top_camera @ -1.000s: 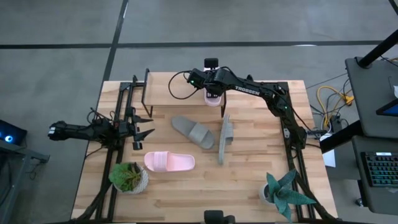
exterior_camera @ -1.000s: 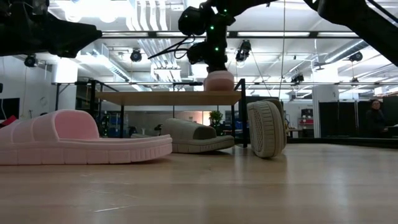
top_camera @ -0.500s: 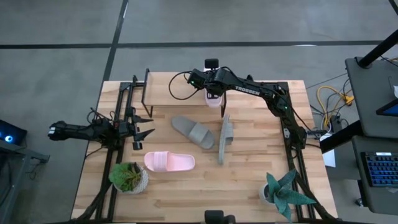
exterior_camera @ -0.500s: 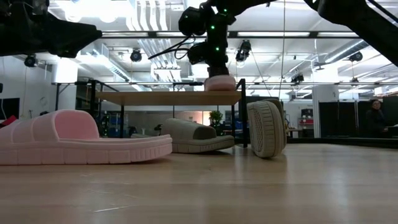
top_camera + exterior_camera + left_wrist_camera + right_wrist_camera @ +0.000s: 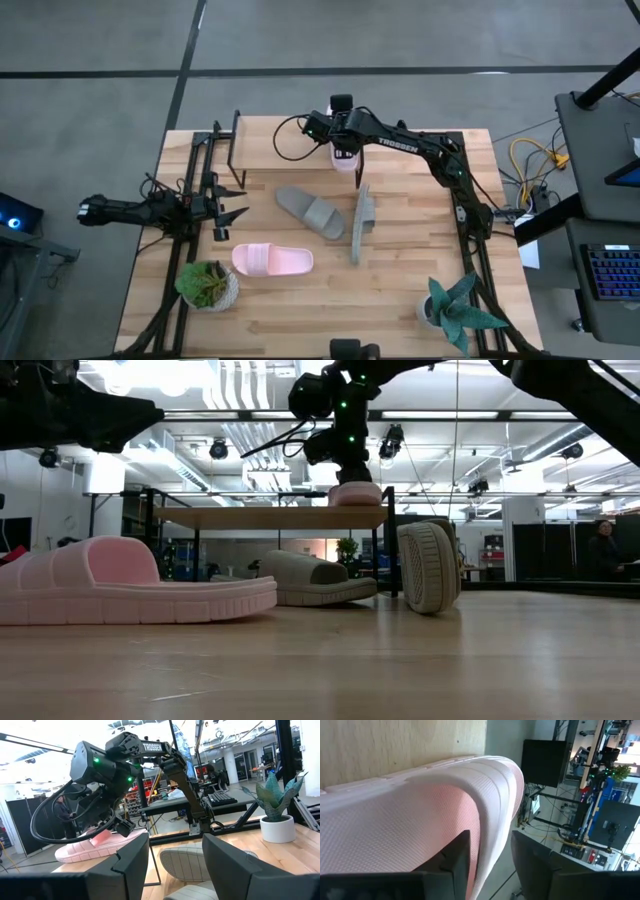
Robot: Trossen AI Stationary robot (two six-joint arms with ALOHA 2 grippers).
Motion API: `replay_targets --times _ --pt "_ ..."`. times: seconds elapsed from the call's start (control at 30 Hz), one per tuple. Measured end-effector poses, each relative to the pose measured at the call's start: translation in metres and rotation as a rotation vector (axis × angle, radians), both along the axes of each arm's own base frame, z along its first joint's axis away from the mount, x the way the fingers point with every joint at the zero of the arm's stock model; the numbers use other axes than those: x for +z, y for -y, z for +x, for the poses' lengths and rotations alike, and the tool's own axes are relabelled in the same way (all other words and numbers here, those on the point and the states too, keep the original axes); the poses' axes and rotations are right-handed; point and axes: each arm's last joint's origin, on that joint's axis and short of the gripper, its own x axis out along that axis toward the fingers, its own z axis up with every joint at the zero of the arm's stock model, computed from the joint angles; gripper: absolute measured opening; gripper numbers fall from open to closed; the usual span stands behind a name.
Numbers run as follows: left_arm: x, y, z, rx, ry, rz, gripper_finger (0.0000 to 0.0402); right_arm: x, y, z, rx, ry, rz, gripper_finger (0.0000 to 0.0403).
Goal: Pick and place slides into the shelf
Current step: Put the right pink slipper on the shelf, then put the pink slipper on the shelf
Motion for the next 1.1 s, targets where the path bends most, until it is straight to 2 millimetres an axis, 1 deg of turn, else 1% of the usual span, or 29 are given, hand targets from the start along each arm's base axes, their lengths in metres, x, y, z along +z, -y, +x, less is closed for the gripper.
replay_targets --times 0.17,0.47,0.63,0.77,0.93,1.1 --pt "0.0 0.0 0.0 0.0 -0.001 0.0 0.0171 0.004 -0.005 -0.001 0.003 0.005 0.0 0.0143" --pt "0.0 0.0 0.0 0.0 -0.001 0.0 0.0171 0.02 -0.013 -0.004 -0.025 0.037 0.01 0.0144" --pt "0.0 0.0 0.0 0.0 -0.002 -0.001 0.0171 0.034 -0.028 -0.005 -0.047 0.093 0.014 0.0142" --pt "-0.001 0.0 0.0 -0.001 -0.013 -0.005 0.0171 0.055 -0.047 -0.011 -0.04 0.19 0.04 0.0136" --pt "-0.002 0.0 0.0 0.003 -0.019 -0.005 0.0171 0.093 -0.072 -0.031 0.022 0.372 0.2 0.0128" --pt "-0.003 0.0 0.001 0.003 -0.027 -0.004 0.0171 0.122 -0.092 -0.05 0.103 0.509 0.399 0.0125"
